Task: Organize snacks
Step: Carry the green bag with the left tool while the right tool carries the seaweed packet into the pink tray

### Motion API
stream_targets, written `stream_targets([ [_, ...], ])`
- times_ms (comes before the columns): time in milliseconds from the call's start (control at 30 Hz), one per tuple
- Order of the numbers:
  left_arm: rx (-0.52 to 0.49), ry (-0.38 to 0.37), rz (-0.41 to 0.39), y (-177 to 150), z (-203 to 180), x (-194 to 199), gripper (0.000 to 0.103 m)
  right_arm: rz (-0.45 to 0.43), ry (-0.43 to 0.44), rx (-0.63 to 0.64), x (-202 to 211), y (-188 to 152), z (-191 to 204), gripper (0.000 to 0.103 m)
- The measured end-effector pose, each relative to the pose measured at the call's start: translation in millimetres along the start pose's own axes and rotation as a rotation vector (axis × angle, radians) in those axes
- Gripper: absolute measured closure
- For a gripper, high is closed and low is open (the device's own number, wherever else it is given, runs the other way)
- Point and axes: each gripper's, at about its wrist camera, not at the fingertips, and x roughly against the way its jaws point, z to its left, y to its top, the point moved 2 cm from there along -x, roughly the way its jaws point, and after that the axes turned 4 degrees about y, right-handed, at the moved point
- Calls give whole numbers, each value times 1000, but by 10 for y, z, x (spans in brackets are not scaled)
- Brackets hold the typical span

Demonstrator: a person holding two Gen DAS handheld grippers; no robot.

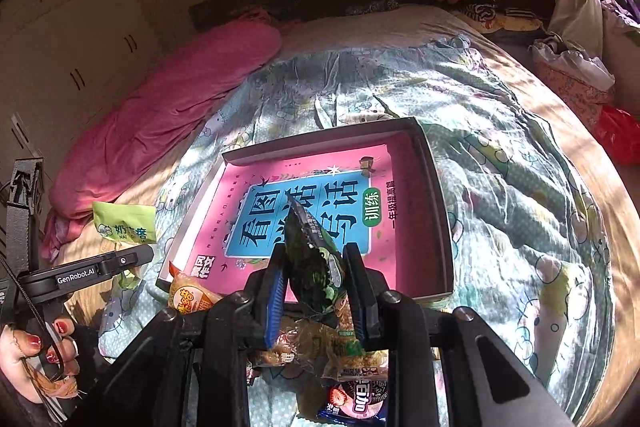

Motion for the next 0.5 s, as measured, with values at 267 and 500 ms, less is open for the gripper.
stream_targets([
  [267, -6, 11, 30, 149, -111, -303, 68, -4, -28, -46, -199, 129, -254, 75],
  [500, -46, -5, 85, 165, -261, -581, 68, 48, -26, -66, -403, 85, -345, 75],
])
